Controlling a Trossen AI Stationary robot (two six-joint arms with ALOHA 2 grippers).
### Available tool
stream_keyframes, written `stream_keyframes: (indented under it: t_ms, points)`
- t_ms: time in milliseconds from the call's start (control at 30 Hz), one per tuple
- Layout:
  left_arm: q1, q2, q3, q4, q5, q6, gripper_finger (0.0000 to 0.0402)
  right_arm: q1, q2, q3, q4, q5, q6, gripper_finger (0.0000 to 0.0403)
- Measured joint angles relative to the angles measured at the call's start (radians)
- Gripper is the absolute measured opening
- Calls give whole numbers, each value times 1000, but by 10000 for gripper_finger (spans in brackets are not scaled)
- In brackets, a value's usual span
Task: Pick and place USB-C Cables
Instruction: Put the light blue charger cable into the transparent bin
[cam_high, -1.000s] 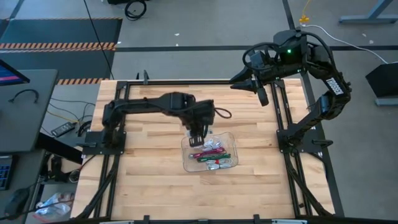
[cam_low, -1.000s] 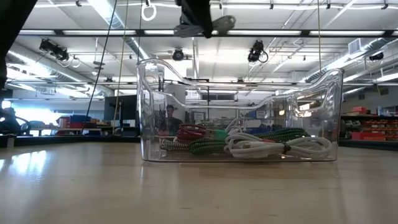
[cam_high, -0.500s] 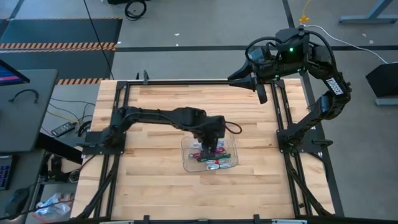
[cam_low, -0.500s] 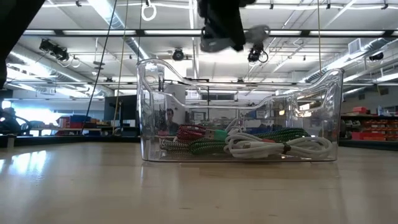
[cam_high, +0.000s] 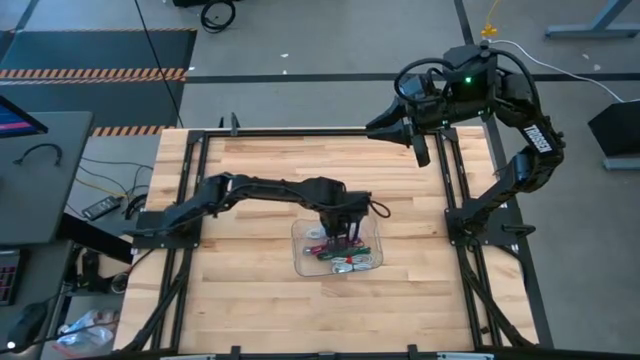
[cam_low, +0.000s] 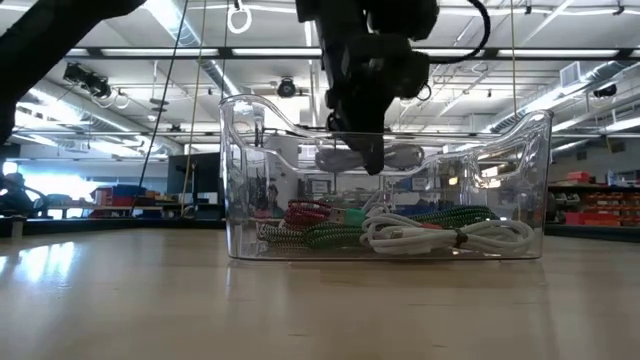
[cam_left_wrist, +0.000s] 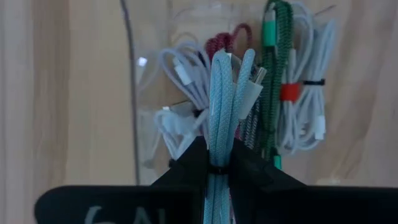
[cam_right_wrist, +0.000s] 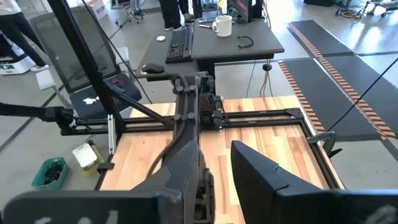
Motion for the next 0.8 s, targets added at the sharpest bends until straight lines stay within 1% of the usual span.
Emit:
stream_keyframes:
  t_ms: [267, 800]
  points:
    - [20, 21, 0, -46, 3, 12, 42, 0, 0, 0, -1, -5, -8, 103]
    - [20, 31, 2, -34, 5, 17, 42, 0, 0, 0, -1, -36, -12, 103]
